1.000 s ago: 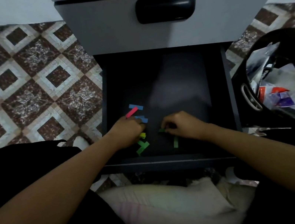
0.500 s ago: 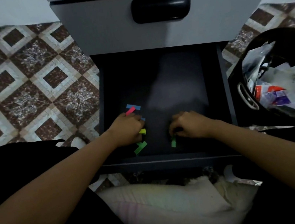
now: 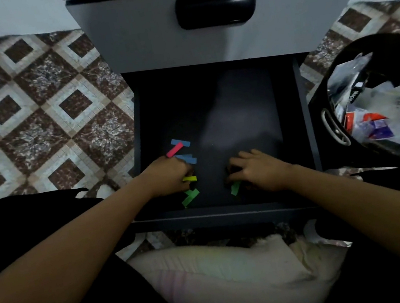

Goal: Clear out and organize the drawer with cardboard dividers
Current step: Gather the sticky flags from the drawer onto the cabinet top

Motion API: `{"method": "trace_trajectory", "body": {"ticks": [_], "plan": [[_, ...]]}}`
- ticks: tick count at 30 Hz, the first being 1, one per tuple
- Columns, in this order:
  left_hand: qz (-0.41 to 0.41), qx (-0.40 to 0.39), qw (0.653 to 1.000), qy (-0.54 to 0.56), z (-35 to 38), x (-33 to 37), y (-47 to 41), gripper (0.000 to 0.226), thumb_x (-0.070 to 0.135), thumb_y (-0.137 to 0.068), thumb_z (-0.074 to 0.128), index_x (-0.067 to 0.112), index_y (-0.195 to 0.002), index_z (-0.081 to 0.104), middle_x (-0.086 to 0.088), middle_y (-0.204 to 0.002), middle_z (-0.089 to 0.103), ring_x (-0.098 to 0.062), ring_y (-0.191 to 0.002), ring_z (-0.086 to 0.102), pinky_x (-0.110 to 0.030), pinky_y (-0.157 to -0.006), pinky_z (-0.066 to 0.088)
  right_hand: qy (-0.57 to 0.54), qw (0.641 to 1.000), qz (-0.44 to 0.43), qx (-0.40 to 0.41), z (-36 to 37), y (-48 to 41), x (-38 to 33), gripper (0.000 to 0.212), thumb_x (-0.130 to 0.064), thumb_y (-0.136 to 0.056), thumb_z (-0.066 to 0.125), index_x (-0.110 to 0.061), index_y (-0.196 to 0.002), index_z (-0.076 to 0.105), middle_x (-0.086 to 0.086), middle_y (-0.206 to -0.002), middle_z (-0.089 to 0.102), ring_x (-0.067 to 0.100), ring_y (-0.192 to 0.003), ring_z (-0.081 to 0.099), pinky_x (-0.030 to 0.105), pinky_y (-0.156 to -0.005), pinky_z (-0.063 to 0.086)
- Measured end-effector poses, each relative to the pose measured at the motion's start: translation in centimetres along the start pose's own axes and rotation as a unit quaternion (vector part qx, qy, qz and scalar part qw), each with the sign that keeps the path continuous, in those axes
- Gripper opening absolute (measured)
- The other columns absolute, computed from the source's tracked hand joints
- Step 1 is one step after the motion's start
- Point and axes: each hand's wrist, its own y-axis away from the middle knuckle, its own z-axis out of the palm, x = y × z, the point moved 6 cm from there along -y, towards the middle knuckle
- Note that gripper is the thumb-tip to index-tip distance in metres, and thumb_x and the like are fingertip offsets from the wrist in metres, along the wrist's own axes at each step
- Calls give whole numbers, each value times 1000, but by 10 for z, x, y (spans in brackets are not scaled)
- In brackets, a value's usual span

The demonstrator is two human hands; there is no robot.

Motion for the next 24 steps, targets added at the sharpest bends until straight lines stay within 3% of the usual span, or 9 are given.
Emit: {"method": "trace_trajectory", "body": {"ticks": [2,4,7,11,16,24], "plan": [[1,-6,1000,-4,1,0,1,14,29,-89,52,19,-79,51,-2,-91,63,-18,-88,59,-26,-69,37,8,999,-15,48,-3,1,-3,35,-26,-87,56,-25,-122,58,5,-127,48,28,-110,47,36,-84,36],[0,-7,1000,1,0,-1,1,14,28,-89,52,19,-79,50,-2,-90,61,-18,-88,58,-26,-69,35,33,995,-33,84,-4,0,-6,23,-25,-73,73,-20,-95,70,5,-102,61,27,-87,59,32,-69,43],[-6,-8,1000,10,0,-1,1,16,28,-89,52,15,-81,54,-2,-89,61,-18,-86,58,-26,-68,37,58,994,-33,90,0,-3,-8,28,-34,-52,84,-21,-71,68,-2,-78,62,18,-67,60,22,-57,44],[-16,-13,1000,23,1,-3,2,18,28,-89,53,12,-86,60,0,-82,57,-18,-81,57,-27,-67,39,47,992,-60,101,3,-4,-13,34,-32,-47,87,-16,-69,66,0,-68,61,17,-61,60,19,-53,45],[-32,-12,999,25,-1,-4,1,20,29,-89,53,15,-75,51,0,-77,53,-16,-71,51,-30,-65,42,17,993,-58,103,12,-6,-10,34,-21,-52,87,-8,-72,63,9,-68,63,24,-58,61,26,-52,51],[-51,-4,998,39,-6,-9,0,23,31,-89,54,12,-100,62,-5,-96,64,-23,-88,61,-31,-71,44,-25,991,-24,130,13,-7,-7,33,-23,-52,84,-11,-70,60,7,-69,59,24,-59,59,23,-53,48]]}}
